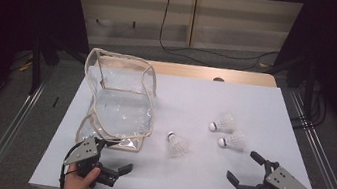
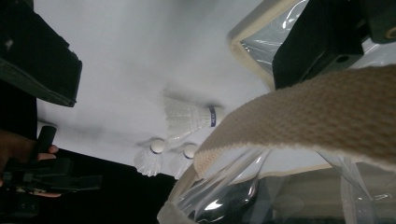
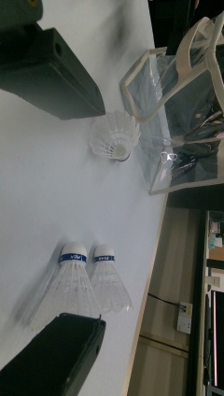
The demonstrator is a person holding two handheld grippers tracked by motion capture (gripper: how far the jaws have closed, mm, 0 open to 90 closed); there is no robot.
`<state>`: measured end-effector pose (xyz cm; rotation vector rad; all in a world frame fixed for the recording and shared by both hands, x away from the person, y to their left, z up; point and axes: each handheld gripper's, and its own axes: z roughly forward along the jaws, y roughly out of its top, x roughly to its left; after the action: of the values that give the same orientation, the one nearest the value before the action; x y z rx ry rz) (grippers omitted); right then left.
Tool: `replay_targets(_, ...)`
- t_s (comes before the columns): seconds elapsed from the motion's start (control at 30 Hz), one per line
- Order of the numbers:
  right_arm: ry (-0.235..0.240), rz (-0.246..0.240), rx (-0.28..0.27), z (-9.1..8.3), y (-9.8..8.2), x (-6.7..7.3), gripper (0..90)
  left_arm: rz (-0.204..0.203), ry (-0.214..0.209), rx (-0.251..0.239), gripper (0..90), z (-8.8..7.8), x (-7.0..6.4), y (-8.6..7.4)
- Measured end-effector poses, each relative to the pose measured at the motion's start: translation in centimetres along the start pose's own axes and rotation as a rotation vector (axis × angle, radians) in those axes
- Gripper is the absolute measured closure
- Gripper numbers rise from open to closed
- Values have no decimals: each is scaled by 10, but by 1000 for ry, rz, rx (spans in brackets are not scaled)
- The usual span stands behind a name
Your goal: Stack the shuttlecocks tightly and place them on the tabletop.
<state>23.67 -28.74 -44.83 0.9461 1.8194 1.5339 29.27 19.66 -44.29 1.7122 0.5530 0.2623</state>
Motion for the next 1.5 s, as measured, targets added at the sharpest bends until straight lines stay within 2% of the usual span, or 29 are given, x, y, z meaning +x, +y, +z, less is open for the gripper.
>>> replay_targets(0.43, 6, -3, -3, 1, 0, 1, 1, 14, -3, -12, 22, 1, -6, 0)
replay_targets(0.5, 5, -3, -3, 1, 0, 0, 1, 8, -15, 2, 22, 4, -8, -1)
replay_targets(0.6, 2, -3, -2, 1, 0, 1, 2, 24, -16, 12, 23, 7, -9, -1)
replay_targets(0.7, 3, -6, -4, 2, 0, 1, 2, 21, -21, 14, 23, 9, -11, -1)
replay_targets(0.8, 4, -5, -2, 2, 0, 1, 1, 32, -27, 37, 23, 12, -13, -1)
replay_targets(1.5, 5, -7, -6, 3, 1, 1, 2, 28, -46, 53, 19, 38, -28, 3)
